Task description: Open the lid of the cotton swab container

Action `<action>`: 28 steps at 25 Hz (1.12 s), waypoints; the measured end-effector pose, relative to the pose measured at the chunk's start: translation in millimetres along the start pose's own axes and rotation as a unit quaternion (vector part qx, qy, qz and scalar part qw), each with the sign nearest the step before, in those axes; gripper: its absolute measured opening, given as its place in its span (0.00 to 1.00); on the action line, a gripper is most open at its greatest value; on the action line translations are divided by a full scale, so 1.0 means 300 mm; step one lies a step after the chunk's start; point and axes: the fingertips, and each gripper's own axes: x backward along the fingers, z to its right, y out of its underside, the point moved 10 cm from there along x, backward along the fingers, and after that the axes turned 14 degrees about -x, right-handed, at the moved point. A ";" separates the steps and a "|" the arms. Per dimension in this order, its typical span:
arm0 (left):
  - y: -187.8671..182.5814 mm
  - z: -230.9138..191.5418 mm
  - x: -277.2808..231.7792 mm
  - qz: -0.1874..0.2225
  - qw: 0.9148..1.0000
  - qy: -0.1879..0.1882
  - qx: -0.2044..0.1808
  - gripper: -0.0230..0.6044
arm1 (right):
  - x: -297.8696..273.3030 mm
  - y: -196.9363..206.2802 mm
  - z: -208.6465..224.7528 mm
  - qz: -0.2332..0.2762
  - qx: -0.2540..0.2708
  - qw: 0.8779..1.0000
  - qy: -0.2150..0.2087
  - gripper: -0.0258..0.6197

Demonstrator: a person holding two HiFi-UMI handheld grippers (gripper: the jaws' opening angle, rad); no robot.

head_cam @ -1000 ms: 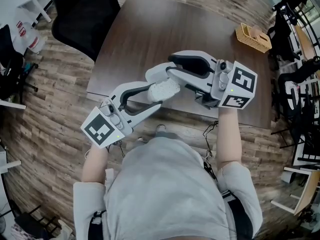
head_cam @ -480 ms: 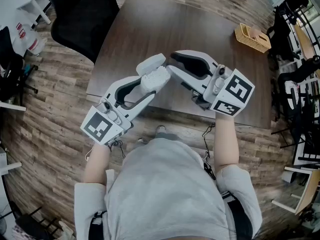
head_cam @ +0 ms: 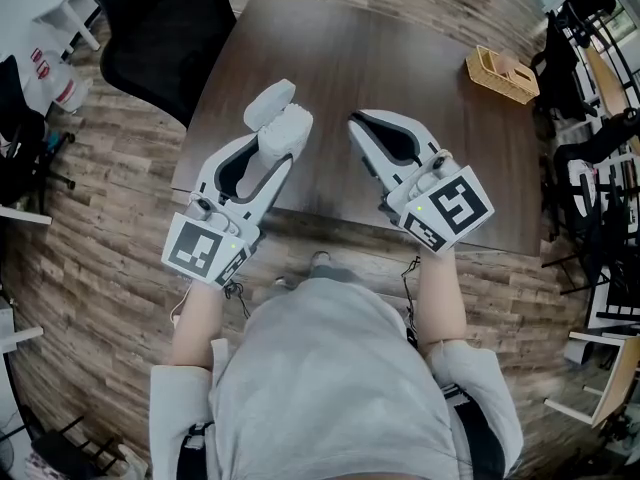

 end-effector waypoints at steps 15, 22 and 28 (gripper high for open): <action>-0.025 -0.054 0.072 -0.002 0.997 -0.078 -0.006 0.33 | 0.088 0.026 -0.042 0.023 0.021 0.994 0.103 0.08; -0.030 -0.074 0.123 -0.004 0.994 -0.105 -0.004 0.33 | 0.129 0.038 -0.079 0.035 0.023 0.989 0.142 0.08; -0.038 -0.075 0.178 -0.003 0.992 -0.125 -0.005 0.33 | 0.166 0.058 -0.124 0.045 0.024 0.983 0.174 0.08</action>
